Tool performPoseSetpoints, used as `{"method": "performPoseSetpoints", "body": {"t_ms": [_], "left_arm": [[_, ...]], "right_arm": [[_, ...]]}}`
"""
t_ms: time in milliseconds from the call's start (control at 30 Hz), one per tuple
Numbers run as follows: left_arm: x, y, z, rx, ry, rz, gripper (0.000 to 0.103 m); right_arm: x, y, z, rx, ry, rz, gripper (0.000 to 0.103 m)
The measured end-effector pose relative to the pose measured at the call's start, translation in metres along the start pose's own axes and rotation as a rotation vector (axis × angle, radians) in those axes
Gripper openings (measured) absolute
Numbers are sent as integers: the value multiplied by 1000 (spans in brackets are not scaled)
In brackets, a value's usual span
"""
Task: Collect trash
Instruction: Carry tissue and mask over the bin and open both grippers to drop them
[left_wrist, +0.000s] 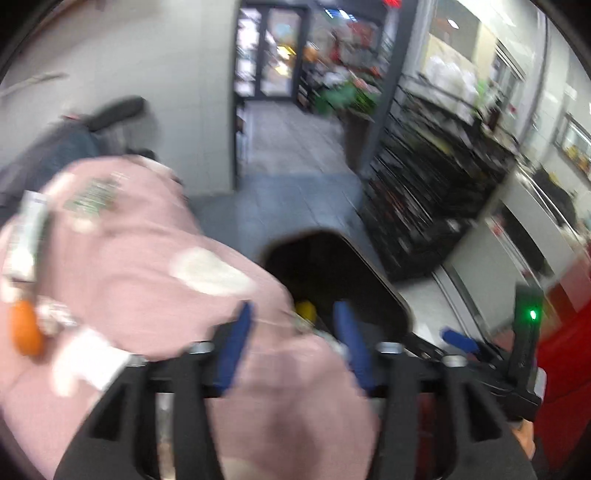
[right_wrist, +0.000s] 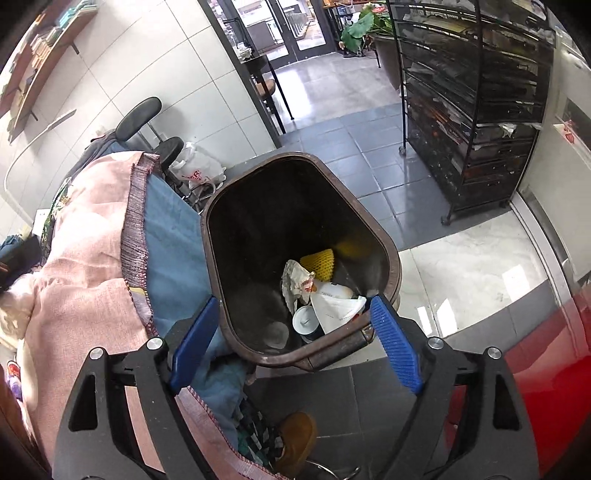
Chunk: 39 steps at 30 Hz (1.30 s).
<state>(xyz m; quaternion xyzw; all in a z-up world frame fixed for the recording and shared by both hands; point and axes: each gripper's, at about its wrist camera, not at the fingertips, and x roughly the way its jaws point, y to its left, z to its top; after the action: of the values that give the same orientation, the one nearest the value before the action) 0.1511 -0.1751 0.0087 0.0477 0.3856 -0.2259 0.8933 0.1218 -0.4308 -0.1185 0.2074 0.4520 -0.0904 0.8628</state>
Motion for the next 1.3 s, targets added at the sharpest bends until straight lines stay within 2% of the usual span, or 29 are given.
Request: {"method": "performPoseSetpoints", "body": {"t_ms": [67,133,200,267,333,367,433,467,500,633,800,867,1000,1133,1300], "left_arm": [[-20,10,-3,4,-77,73,73],[-33,21,-8,21,-113,152,76],[-36,30,-12,24,-111,219,81],[-27,47,-18,-6,-48,246,80],[-11,61,-22,-63,39,204,69],[-5,66,-22,-86,68,179,57],[-4,75,-22,-129,76,127,50],[-6,74,-21,-131,65,128,39],[-9,72,-19,-121,53,127,35],[-20,53,-10,-73,-9,109,32],[-15,11,6,17,-28,35,32],[-3,-4,9,51,-1,-13,32],[36,-35,12,90,112,-104,32],[66,-64,8,159,177,-106,32],[104,-79,5,171,277,-106,36]], "right_arm": [[1,2,0,-4,1,4,83],[1,4,-1,-9,4,12,83],[0,7,-1,-15,1,18,83],[-2,11,0,-22,-4,23,83],[-5,16,1,-29,-10,32,83],[-7,19,1,-33,-14,36,83],[-12,22,1,-41,-24,43,83],[-15,25,1,-47,-30,45,83],[-19,26,1,-55,-38,44,83],[-27,27,1,-63,-65,39,83],[-28,22,2,-49,-75,28,83],[-28,19,1,-42,-74,20,83],[-28,13,-1,-34,-72,1,83],[-28,5,-4,-22,-64,-19,83],[-28,-7,-6,-6,-65,-53,83]]}}
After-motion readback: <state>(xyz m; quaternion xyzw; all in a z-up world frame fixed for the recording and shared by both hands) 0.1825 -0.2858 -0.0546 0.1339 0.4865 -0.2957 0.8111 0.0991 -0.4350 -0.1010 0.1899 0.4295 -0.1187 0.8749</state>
